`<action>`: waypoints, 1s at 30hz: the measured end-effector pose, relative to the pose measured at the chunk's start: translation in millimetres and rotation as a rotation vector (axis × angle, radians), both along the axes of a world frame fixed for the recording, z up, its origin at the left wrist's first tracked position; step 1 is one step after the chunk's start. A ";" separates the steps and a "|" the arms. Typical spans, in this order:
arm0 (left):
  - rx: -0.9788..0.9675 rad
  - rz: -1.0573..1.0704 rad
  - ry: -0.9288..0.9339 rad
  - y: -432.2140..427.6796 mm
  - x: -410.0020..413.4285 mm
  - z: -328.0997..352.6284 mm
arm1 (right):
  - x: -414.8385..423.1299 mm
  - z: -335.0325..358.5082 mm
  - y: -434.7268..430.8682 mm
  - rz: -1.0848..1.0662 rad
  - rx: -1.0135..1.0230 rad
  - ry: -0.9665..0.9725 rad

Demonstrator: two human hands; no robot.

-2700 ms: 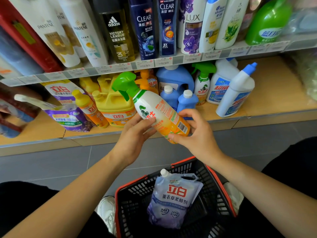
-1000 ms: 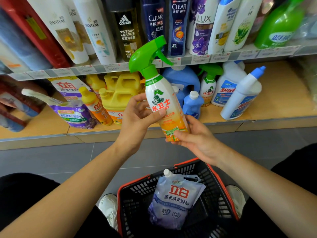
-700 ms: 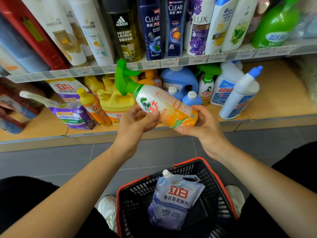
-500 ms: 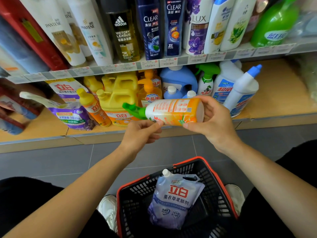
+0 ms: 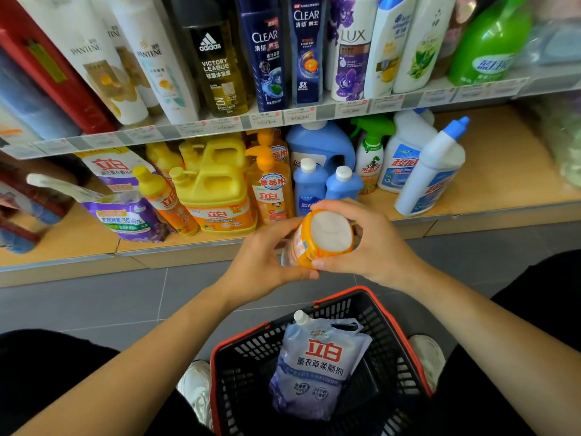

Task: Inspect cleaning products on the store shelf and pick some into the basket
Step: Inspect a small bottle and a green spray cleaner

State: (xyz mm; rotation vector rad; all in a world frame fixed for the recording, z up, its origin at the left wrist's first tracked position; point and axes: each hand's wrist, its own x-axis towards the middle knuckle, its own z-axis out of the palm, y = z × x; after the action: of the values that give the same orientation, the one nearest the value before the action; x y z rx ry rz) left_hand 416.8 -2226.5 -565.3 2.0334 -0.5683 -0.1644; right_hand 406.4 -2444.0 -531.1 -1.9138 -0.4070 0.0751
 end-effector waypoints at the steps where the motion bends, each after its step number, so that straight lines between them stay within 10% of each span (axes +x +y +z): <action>1: -0.010 0.006 -0.001 0.1 -1.8 -1.3 | 0.9 0.7 0.7 0.008 0.012 0.017; 21: -0.187 0.230 0.135 -9.2 -5.0 -2.9 | -0.1 3.7 5.1 -0.035 0.119 -0.039; 30: -0.301 0.340 0.163 -10.4 -3.6 1.2 | -6.7 3.4 8.4 -0.167 -0.054 -0.424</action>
State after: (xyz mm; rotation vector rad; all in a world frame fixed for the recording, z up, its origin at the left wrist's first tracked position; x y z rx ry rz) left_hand 413.2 -2236.8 -564.2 1.7715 -0.1295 -0.0366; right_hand 399.7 -2435.7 -527.7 -2.0078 -0.5278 -0.4400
